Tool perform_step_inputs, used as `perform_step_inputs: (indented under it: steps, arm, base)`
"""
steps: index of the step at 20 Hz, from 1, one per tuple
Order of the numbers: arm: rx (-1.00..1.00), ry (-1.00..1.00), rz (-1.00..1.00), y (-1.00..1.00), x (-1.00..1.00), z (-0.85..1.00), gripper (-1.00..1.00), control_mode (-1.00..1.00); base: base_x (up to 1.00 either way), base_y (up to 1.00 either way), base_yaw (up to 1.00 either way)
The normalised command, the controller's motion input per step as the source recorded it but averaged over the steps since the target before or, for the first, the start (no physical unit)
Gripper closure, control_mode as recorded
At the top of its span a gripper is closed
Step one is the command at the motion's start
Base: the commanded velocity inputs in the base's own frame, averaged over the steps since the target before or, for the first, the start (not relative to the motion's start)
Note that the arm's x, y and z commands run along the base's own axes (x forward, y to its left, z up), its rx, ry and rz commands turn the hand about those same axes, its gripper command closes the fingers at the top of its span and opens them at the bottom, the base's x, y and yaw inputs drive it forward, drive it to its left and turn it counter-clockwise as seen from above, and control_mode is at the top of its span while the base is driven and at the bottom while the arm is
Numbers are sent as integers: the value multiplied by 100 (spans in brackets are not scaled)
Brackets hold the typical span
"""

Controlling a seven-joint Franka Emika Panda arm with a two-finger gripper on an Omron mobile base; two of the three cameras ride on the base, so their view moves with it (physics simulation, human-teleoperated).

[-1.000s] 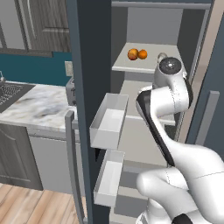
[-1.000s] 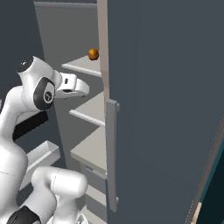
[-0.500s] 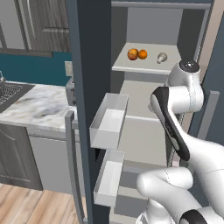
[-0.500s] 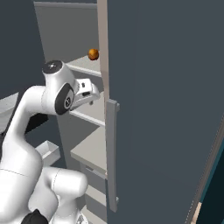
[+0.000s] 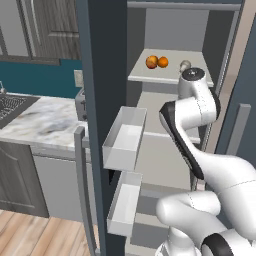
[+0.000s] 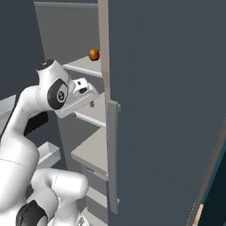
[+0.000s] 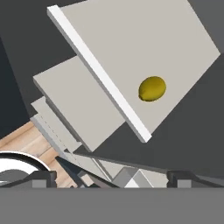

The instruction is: Take the lemon and peach from the second highest rack and move them to the highest rack where the tangerine and mushroom are located, to maximize freezer space. Close the freezer door after rearranging.

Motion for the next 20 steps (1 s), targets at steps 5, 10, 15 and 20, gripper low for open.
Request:
perform_step_inputs:
  steps: [5,10,15,20]
  arm:
    - [0,0,0,-12,0,-22,-100,-100]
    - [0,0,0,-11,3,-13,-100,-100]
    - [0,0,0,-4,5,-10,-100,-100]
    - [0,0,0,-5,9,-15,-100,-100]
  base:
    - [0,0,0]
    - [0,0,0]
    - [0,0,0]
    - [0,0,0]
